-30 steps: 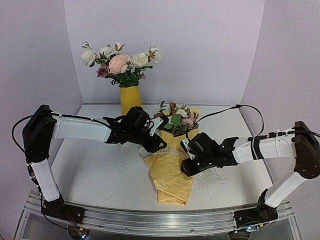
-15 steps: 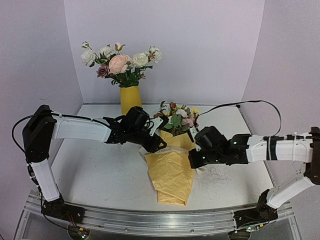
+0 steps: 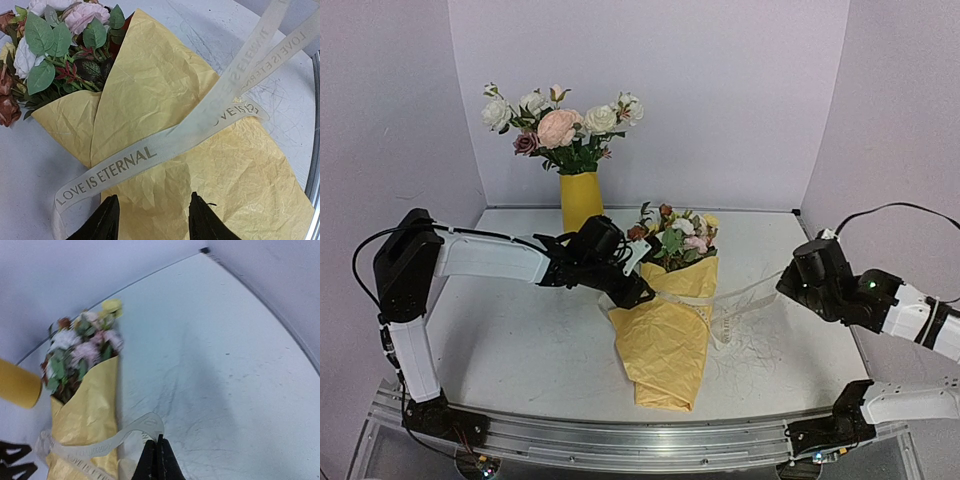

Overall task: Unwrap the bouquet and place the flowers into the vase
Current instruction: Untie the ribbon from the wrapping paper.

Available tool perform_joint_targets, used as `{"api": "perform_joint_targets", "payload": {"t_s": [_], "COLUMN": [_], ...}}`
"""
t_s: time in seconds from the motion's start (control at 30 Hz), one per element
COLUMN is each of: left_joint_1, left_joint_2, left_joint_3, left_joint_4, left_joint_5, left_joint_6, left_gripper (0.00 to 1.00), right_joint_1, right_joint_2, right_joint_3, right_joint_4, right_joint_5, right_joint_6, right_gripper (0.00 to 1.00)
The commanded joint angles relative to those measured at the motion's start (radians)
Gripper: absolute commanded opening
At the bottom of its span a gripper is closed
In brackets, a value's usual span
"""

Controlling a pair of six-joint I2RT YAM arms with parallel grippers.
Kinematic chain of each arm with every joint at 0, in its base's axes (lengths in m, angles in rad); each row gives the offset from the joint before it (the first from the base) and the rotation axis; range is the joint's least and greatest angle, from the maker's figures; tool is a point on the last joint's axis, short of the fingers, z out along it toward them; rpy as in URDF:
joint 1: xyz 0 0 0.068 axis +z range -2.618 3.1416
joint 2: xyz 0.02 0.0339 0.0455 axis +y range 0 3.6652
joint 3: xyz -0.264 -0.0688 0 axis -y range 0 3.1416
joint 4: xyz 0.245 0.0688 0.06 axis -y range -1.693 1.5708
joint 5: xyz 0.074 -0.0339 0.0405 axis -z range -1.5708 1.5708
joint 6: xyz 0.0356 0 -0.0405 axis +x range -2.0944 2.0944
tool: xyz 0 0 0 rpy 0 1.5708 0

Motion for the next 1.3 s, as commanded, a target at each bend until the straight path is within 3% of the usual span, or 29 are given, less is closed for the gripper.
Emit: {"api": "perform_joint_targets", "payload": {"t_s": [0.0, 0.1, 0.37, 0.5, 0.53, 0.57, 0.67, 0.9, 1.27], "left_joint_1": [-0.025, -0.056, -0.106, -0.121, -0.121, -0.128, -0.137, -0.14, -0.169], "left_joint_2": [0.029, 0.079, 0.197, 0.268, 0.279, 0.306, 0.336, 0.375, 0.44], "left_joint_3": [0.092, 0.157, 0.326, 0.425, 0.434, 0.471, 0.516, 0.559, 0.639], "left_joint_4": [-0.027, -0.069, -0.158, -0.229, -0.245, -0.278, -0.312, -0.327, -0.332], "left_joint_5": [0.027, 0.046, 0.068, 0.087, 0.089, 0.089, 0.086, 0.065, -0.046], "left_joint_6": [0.065, 0.125, 0.254, 0.325, 0.33, 0.359, 0.402, 0.466, 0.494], "left_gripper": [0.5, 0.53, 0.58, 0.59, 0.59, 0.59, 0.59, 0.57, 0.54], "right_joint_1": [-0.102, -0.13, -0.131, -0.131, -0.131, -0.131, -0.131, -0.131, -0.131], "right_joint_2": [-0.044, -0.05, 0.025, 0.032, 0.031, 0.027, 0.001, -0.09, -0.107], "right_joint_3": [-0.021, -0.017, 0.005, -0.009, -0.009, -0.014, -0.028, -0.068, -0.089], "right_joint_4": [-0.142, -0.17, -0.142, -0.119, -0.114, -0.098, -0.067, -0.008, 0.013], "right_joint_5": [0.106, 0.128, 0.091, 0.069, 0.067, 0.051, 0.027, -0.004, -0.031], "right_joint_6": [0.198, 0.25, 0.185, 0.167, 0.163, 0.142, 0.093, 0.035, 0.025], "right_gripper": [0.0, 0.0, 0.0, 0.08, 0.2, 0.6, 0.73, 0.74, 0.73]}}
